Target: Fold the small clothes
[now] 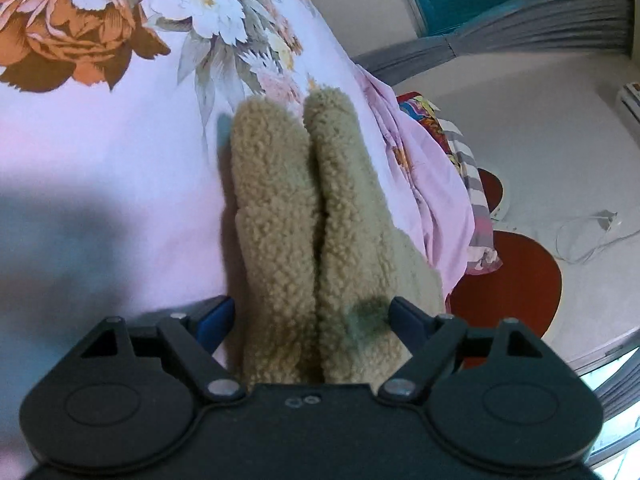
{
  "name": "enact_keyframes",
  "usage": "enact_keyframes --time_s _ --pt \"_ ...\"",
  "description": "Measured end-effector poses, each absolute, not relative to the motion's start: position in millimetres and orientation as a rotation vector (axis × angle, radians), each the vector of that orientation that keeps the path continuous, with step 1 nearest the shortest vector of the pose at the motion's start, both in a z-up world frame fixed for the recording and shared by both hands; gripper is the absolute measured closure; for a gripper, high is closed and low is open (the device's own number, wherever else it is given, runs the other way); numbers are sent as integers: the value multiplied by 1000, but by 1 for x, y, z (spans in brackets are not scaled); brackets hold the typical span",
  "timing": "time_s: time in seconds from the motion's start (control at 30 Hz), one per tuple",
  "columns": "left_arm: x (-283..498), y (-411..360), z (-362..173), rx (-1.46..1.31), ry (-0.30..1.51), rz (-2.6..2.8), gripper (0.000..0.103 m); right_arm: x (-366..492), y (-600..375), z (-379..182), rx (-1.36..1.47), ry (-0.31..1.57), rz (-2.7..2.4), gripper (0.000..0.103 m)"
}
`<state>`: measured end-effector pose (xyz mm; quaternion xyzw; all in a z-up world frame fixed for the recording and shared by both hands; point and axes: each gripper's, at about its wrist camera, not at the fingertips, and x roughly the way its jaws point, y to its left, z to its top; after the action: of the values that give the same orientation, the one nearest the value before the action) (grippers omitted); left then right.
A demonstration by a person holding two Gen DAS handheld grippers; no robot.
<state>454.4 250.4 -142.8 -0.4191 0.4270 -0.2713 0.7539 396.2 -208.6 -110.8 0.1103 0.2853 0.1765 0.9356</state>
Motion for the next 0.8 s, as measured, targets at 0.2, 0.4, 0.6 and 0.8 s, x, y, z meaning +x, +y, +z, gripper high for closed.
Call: enact_keyframes --time_s 0.2,0.4,0.6,0.8 --pt "446 257 -155 -1153 899 -672 18 393 -208 -113 234 575 355 67" --pt "436 276 -182 -1386 849 -633 18 392 -208 -111 233 583 354 67" --pt "467 274 -161 -1098 1046 -587 18 394 -209 -107 225 594 362 67" --pt "492 273 -169 -1103 1017 -712 18 394 -209 -106 195 600 381 67"
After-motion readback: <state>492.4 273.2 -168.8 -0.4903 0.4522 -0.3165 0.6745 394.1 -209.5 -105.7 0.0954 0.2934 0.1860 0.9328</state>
